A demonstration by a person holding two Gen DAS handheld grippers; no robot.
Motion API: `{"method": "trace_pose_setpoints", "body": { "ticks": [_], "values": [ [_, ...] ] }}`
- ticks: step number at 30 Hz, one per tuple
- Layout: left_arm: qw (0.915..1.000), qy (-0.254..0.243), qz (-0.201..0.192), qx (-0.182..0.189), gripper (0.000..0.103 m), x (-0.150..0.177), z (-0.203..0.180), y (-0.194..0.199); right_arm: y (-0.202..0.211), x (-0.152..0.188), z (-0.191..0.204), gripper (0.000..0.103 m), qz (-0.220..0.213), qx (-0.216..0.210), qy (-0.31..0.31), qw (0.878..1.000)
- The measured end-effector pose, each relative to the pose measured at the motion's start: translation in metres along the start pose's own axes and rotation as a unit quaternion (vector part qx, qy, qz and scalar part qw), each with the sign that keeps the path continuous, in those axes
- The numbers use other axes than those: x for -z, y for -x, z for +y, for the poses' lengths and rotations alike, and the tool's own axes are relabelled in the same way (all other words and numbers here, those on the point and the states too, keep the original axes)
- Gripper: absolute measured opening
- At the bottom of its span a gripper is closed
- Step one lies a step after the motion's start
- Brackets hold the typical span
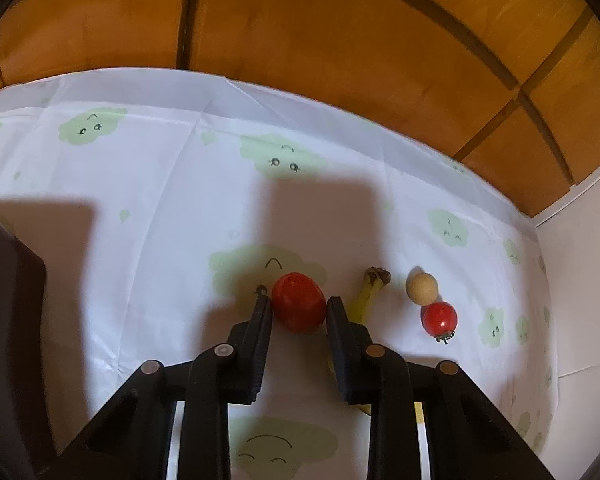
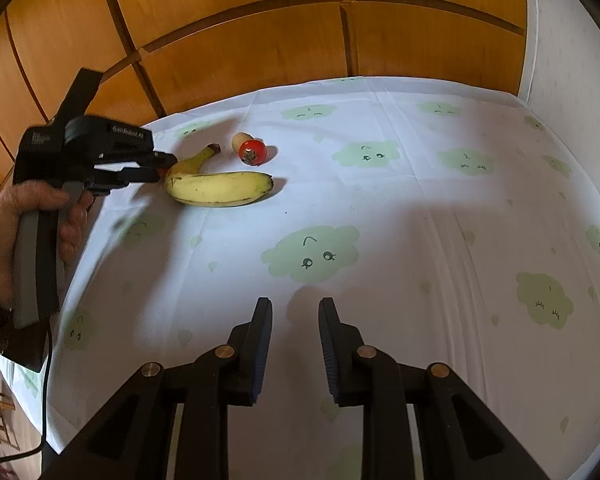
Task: Organize fruits
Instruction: 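Grasp the second cherry tomato with the right tool while the left tool holds its tomato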
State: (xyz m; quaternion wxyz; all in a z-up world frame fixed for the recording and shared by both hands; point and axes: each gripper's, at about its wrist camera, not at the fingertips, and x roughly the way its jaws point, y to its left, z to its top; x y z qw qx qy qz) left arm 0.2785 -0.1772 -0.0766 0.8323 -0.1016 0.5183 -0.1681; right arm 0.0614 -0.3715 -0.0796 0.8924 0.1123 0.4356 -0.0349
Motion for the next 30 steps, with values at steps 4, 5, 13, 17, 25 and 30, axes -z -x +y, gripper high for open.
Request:
{"method": "trace_pose_setpoints", "body": {
  "ticks": [4,5,13,17,25,30],
  "values": [
    [0.9998,-0.007,-0.01,0.013,0.027,0.005,0.006,0.004,0.0,0.001,0.0,0.024,-0.001,0.001,-0.004,1.0],
    [0.9998,-0.011,-0.013,0.013,0.027,0.006,0.007,0.005,0.0,0.001,0.0,0.024,0.0,0.001,-0.003,1.0],
    [0.9987,-0.043,-0.022,0.015,0.026,0.016,0.005,0.015,-0.003,0.0,0.001,0.024,0.001,0.002,-0.002,1.0],
    [0.9974,-0.066,-0.03,-0.001,0.026,0.029,-0.001,0.024,-0.001,-0.005,-0.001,0.024,-0.006,0.003,-0.005,1.0],
    [0.9861,-0.141,-0.068,-0.056,0.026,0.077,-0.016,0.054,-0.006,-0.023,-0.012,0.024,-0.011,-0.005,-0.021,1.0],
    [0.9799,-0.166,-0.087,-0.069,0.026,0.105,-0.021,0.07,-0.01,-0.046,-0.011,0.024,-0.022,-0.02,-0.018,0.999]
  ]
}}
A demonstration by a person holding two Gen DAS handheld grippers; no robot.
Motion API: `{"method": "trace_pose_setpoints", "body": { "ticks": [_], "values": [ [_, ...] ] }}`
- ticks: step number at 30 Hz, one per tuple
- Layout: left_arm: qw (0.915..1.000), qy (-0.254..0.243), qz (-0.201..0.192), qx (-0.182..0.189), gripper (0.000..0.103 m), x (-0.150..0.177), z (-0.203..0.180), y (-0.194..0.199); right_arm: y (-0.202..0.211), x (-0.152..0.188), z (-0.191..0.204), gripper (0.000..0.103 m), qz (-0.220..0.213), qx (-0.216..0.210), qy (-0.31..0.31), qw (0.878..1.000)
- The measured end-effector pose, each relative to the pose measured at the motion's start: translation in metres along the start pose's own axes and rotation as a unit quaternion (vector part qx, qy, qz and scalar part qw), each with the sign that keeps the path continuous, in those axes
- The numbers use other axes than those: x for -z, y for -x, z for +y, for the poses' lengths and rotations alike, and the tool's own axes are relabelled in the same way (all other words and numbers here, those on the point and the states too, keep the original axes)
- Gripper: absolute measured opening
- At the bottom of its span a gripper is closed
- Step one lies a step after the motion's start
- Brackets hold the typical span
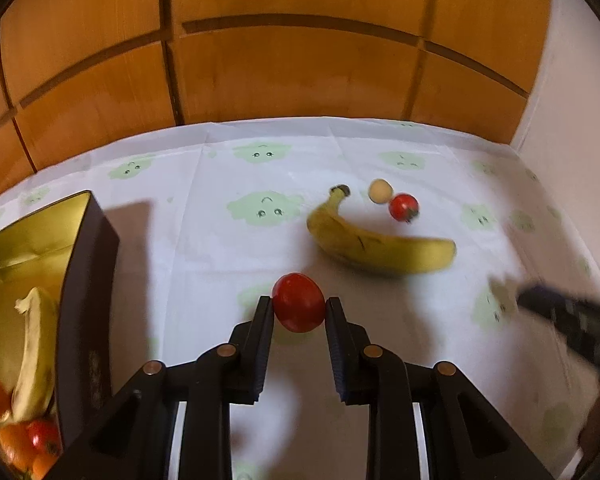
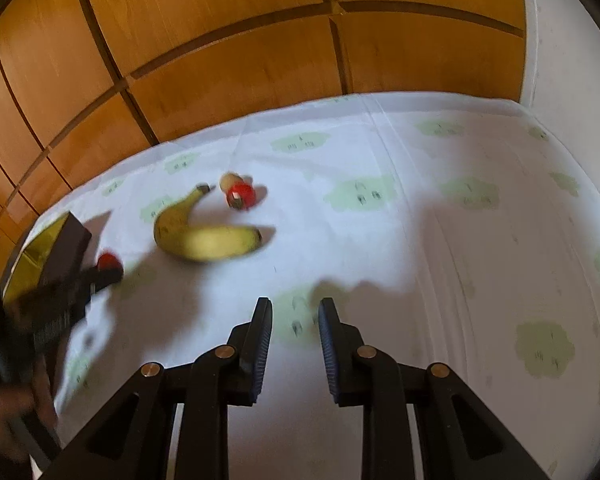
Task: Organize fruits
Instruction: 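Grasp the second cherry tomato with the right tool while the left tool holds its tomato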
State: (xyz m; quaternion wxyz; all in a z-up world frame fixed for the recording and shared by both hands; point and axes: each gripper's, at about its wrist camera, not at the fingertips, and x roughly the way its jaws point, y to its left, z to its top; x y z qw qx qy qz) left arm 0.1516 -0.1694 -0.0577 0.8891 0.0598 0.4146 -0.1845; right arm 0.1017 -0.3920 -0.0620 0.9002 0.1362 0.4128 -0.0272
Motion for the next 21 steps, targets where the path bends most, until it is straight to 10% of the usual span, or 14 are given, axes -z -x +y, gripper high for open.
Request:
{"method": "trace_pose_setpoints", "body": {
  "ticks": [21],
  "values": [
    [0.9998,-0.013,-0.013,0.011,0.026,0.022,-0.01,0.019,-0.045,-0.057,0.035,0.024,0.018,-0.032,0.052,0.998]
  ]
}}
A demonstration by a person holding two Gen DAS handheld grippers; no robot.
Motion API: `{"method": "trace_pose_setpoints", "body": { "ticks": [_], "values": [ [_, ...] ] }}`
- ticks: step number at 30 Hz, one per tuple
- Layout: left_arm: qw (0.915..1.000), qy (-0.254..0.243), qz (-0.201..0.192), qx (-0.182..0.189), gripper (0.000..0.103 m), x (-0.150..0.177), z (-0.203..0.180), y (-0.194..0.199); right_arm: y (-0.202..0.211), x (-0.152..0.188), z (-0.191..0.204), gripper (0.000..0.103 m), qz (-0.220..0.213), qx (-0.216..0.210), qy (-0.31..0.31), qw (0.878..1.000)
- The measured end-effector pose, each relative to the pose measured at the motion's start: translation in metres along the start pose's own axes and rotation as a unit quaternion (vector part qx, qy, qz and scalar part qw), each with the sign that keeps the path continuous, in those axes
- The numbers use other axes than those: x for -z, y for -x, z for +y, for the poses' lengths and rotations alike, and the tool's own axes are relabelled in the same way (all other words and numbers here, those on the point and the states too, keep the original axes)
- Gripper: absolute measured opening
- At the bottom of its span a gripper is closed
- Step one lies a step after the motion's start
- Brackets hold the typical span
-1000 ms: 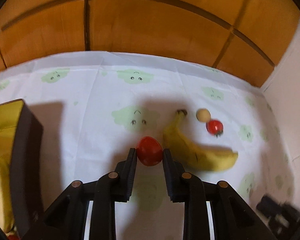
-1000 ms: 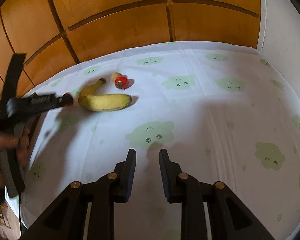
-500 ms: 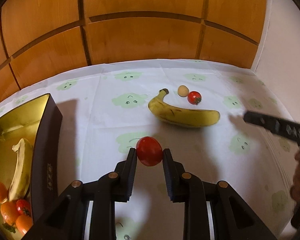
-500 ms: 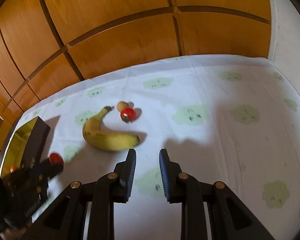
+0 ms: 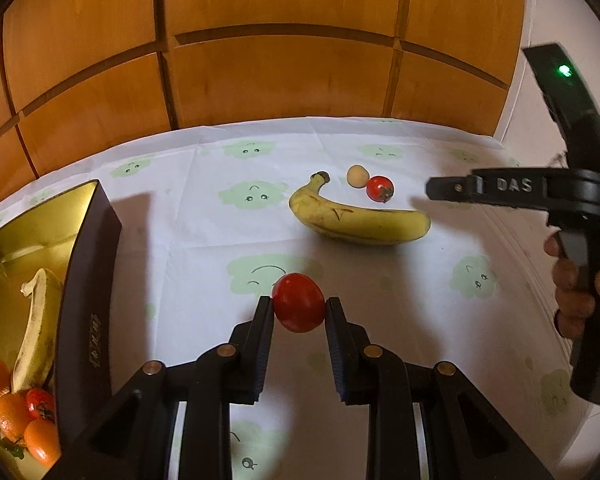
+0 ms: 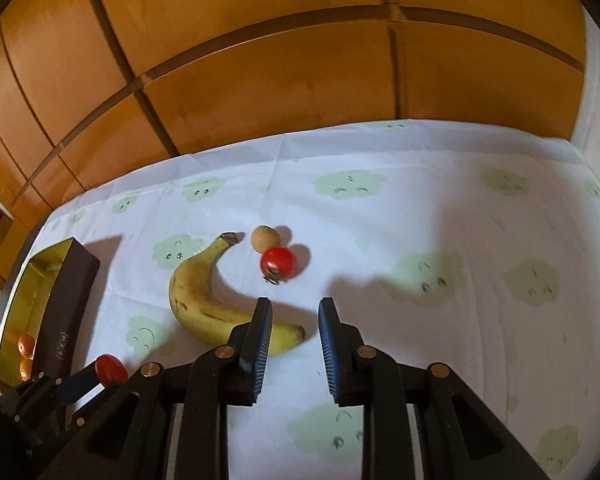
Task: Organize fruits
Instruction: 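Grasp the second cherry tomato with the right tool while the left tool holds its tomato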
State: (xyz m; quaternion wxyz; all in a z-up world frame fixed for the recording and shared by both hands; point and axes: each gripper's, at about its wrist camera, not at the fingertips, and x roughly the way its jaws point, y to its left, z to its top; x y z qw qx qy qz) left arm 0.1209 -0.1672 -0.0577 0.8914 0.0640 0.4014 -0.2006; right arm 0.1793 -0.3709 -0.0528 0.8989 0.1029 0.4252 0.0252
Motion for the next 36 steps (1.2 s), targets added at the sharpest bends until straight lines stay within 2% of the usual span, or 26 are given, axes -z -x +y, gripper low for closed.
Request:
{"method": "trace_pose_setpoints", "body": {
  "ticks": [3,15,21,23,36],
  "values": [
    [1.0,0.002,-0.001,0.001,0.026,0.001,0.001,-0.001,-0.008,-0.008,0.008,0.03,0.005,-0.006,0.019,1.0],
    [0.9997,0.019,-0.01,0.008,0.026,0.004,0.006,0.004,-0.044,-0.027,0.023,0.031,0.029,0.022,0.067,0.997],
    [0.9996,0.022,-0.015,0.011,0.026,0.006,0.006,0.01,-0.057,-0.032,0.023,0.031,0.036,0.027,0.071,0.996],
    [0.9996,0.021,-0.017,0.011,0.026,0.007,0.006,0.012,-0.06,-0.032,0.023,0.026,0.039,0.03,0.076,0.996],
    [0.9993,0.031,-0.016,0.011,0.026,0.008,0.009,0.018,-0.058,-0.029,0.016,0.026,0.038,0.021,0.064,0.997]
  ]
}}
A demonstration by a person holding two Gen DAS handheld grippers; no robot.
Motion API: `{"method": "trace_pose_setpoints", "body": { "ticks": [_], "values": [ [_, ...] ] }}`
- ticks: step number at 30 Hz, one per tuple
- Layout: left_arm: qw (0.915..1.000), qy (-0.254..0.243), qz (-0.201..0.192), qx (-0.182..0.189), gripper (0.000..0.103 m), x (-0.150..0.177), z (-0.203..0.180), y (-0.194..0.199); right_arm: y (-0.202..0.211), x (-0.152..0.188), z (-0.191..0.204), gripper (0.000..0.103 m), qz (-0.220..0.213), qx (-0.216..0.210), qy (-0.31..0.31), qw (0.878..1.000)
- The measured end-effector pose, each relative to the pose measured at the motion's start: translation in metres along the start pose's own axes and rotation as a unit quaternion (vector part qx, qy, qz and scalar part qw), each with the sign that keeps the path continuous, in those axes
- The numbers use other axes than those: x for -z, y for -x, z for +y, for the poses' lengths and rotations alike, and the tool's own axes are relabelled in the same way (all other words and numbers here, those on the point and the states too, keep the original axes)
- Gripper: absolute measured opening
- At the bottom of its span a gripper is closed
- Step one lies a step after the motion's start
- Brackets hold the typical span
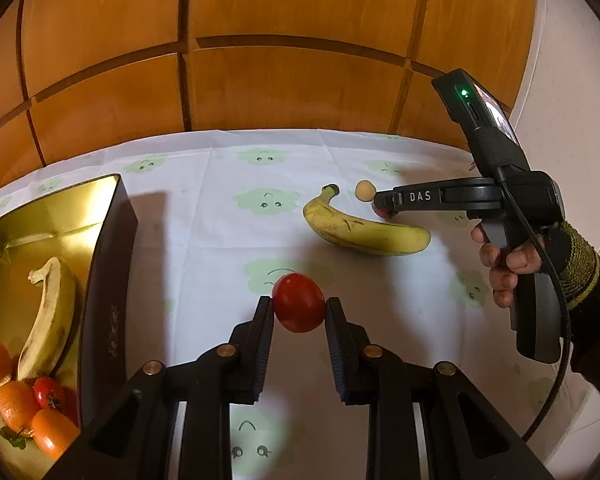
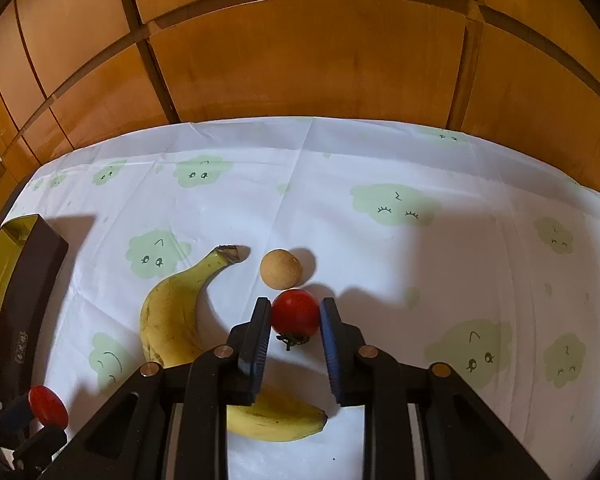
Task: Organize fruits
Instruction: 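Grasp the second cherry tomato with the right tool while the left tool holds its tomato, then carry the tomato into the gold tray and open the left tool while the right tool holds its tomato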
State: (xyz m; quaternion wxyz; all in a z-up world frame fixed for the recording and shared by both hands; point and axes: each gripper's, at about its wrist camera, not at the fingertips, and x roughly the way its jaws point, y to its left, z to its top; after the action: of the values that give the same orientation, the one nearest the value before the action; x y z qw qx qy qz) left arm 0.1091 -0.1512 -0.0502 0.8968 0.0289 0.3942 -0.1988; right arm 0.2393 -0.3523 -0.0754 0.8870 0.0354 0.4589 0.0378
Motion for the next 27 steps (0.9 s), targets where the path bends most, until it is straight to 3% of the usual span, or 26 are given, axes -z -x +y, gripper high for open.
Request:
{"method": "trace_pose_setpoints", "body": {
  "ticks": [18,27],
  "values": [
    [0.9996,-0.006,-0.024,-0.009,0.026,-0.007,0.001,0.031,-0.003,0.005,-0.006,0.027,0.002,-0.004,-0.037,0.999],
    [0.999,0.003,-0.043,-0.016,0.026,-0.012,0.01,0.054,0.037,0.014,-0.008,0.027,-0.037,-0.008,-0.061,0.997]
  ]
}}
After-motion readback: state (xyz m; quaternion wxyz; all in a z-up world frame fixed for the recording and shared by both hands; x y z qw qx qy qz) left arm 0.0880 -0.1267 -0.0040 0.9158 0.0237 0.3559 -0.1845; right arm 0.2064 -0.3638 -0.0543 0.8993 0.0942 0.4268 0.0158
